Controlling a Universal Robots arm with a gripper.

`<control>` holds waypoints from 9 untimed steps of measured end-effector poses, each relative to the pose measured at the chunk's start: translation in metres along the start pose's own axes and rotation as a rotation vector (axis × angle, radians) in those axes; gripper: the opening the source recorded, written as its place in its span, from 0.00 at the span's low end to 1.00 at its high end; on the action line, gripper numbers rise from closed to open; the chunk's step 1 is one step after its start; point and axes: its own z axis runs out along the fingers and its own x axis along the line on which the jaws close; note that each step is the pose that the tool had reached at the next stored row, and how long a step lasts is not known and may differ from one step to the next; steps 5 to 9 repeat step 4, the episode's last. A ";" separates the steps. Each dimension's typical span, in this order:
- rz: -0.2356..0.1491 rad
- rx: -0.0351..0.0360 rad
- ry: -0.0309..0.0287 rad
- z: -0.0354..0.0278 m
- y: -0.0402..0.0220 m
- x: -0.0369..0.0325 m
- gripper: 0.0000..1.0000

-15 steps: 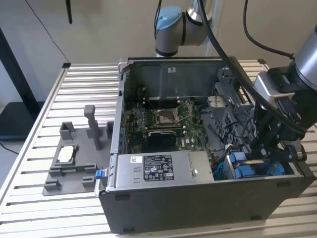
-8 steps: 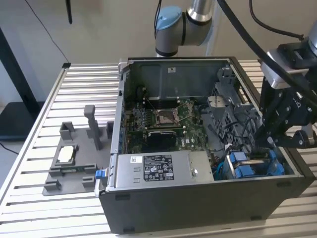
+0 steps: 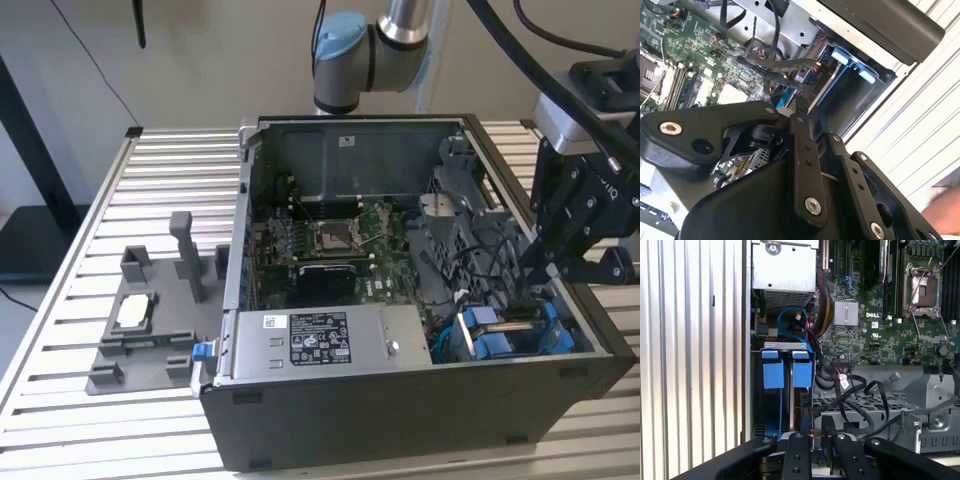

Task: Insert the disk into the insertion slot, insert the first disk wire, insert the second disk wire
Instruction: 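Insert the second disk wire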

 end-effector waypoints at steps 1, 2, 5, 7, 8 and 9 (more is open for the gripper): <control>0.000 0.0000 0.0002 -0.0001 0.0000 0.0000 0.24; 0.000 0.0000 0.0003 -0.0001 0.0000 0.0000 0.24; 0.000 0.0000 0.0002 -0.0001 0.0000 0.0000 0.24; 0.000 0.0000 0.0002 -0.0001 0.0000 0.0000 0.24; 0.000 0.0000 0.0002 -0.0001 0.0000 0.0000 0.24; 0.000 0.0000 0.0002 -0.0001 0.0000 0.0000 0.24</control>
